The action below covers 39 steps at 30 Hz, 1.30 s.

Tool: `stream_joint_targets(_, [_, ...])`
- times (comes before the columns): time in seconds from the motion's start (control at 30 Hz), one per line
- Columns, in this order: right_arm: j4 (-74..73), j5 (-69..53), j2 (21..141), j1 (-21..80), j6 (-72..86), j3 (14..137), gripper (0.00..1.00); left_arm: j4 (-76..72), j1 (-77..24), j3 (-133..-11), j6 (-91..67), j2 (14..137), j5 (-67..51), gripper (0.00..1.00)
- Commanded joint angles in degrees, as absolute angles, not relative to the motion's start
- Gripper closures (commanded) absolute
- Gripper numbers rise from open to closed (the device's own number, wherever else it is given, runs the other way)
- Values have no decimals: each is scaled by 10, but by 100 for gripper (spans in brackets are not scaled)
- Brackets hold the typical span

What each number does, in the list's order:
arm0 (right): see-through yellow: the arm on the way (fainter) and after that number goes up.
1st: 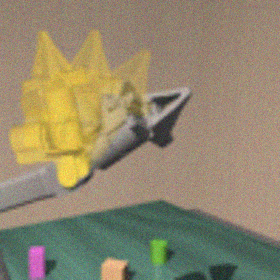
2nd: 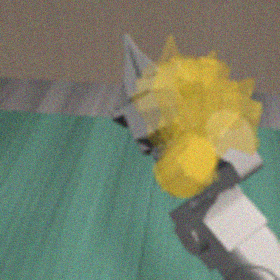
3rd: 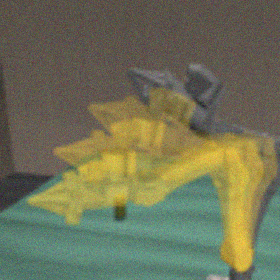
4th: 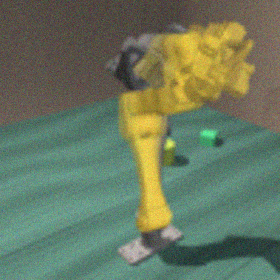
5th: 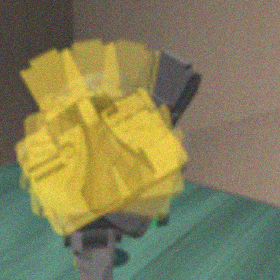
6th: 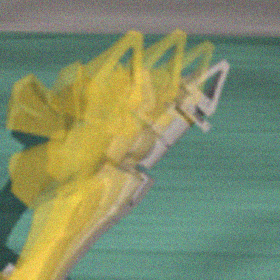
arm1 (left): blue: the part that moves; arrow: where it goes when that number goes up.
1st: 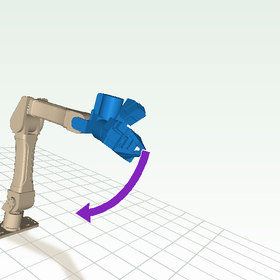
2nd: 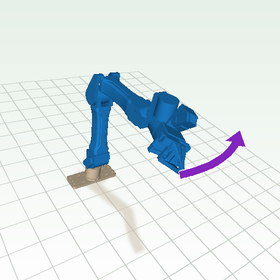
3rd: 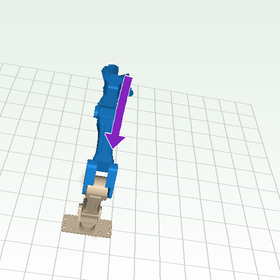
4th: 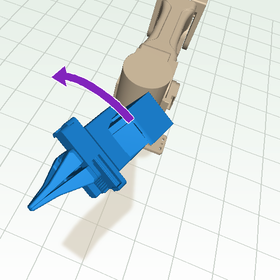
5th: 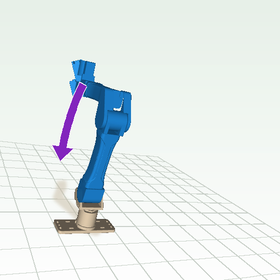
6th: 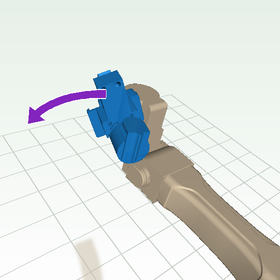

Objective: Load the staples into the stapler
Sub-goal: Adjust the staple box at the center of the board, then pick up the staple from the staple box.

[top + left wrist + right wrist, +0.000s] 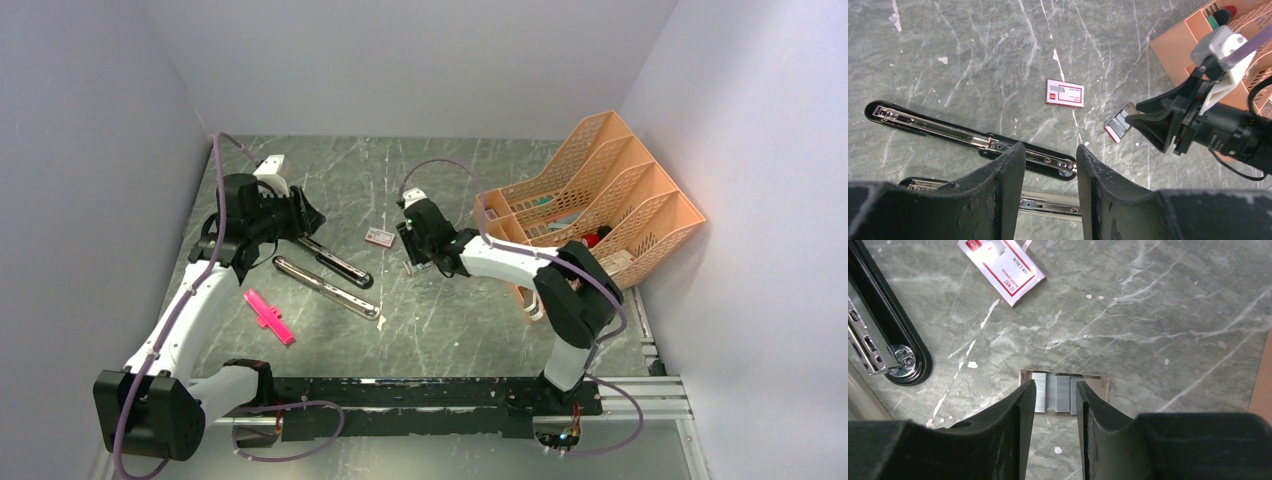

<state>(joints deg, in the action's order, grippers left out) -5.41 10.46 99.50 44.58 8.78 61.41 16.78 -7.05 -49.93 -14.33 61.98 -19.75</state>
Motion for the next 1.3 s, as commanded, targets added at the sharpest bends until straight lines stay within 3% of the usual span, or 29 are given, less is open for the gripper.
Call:
stream_joint_targets(0.0, [-66,161,1027,468,74,641,61,156,-63,-496,-139,620,-207,53])
stream_joint_targets(0.57, [-122,137,1061,469,89,674,74,154,-63,-496,-140,622,-213,53])
stream_joint_targets(1.27, [-127,98,1071,469,89,676,72,154,-63,-495,-140,622,-213,53])
